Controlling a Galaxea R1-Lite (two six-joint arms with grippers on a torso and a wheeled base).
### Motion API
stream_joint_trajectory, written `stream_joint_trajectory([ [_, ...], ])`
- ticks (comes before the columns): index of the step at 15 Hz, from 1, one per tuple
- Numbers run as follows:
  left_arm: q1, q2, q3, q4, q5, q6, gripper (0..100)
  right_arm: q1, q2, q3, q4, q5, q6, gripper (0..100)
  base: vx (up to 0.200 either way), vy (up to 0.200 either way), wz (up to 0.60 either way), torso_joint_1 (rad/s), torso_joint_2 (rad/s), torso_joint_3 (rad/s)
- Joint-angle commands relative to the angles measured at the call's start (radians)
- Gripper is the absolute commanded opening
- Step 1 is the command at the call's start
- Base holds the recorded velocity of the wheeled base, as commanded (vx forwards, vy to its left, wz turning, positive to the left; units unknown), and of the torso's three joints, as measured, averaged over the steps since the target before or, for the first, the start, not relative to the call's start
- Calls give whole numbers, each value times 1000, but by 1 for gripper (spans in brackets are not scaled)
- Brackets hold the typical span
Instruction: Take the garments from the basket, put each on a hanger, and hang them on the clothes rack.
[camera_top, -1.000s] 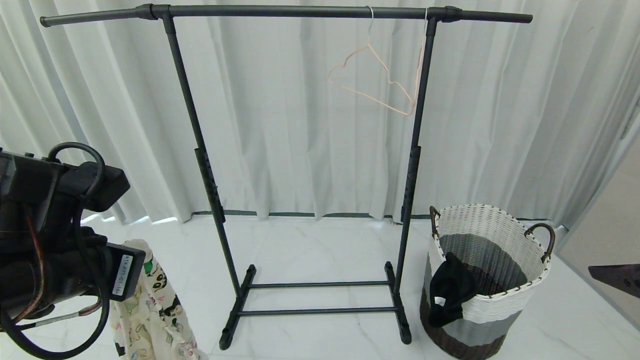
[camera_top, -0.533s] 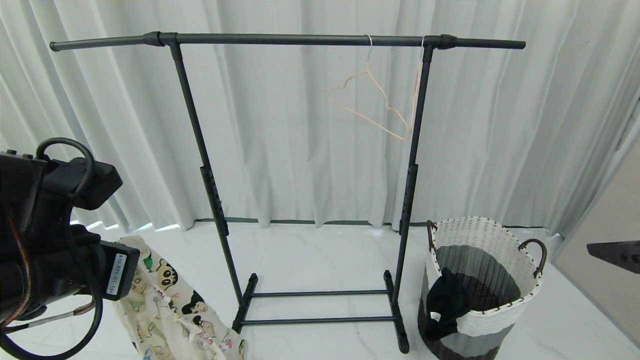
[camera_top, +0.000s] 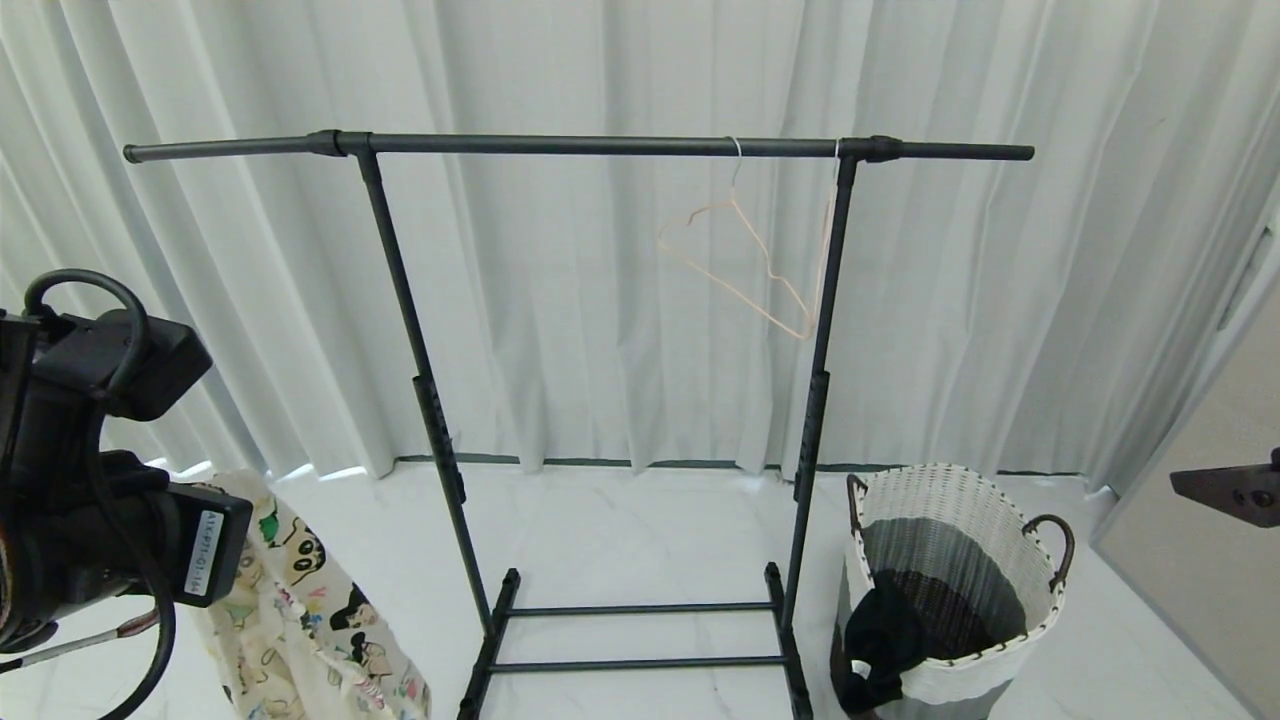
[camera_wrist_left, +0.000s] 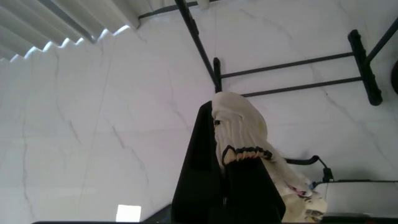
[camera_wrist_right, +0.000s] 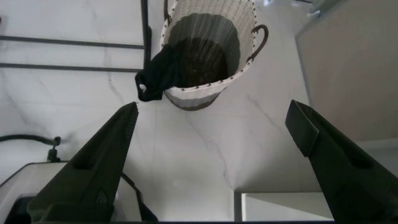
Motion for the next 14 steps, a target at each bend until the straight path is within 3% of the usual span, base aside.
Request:
stream_joint_trajectory([
  [1, -1, -12, 0, -1, -1, 0, 0, -12, 3, 0, 1, 0, -9, 100, 0, 0, 0, 203, -491, -271],
  [9, -2, -13, 0, -1, -2, 6, 0, -27, 6, 18, -105, 9, -20, 100, 0, 0, 0, 213, -477, -265],
  [12, -2, -18, 0, -1, -2, 6, 0, -84, 59, 26, -263, 40, 0, 100, 0, 200, 0, 41, -102, -51],
  [14, -4, -21, 0, -1, -2, 6, 0, -98, 92, 23, -368, 72, 0, 100, 200, 200, 0, 12, -27, -14],
])
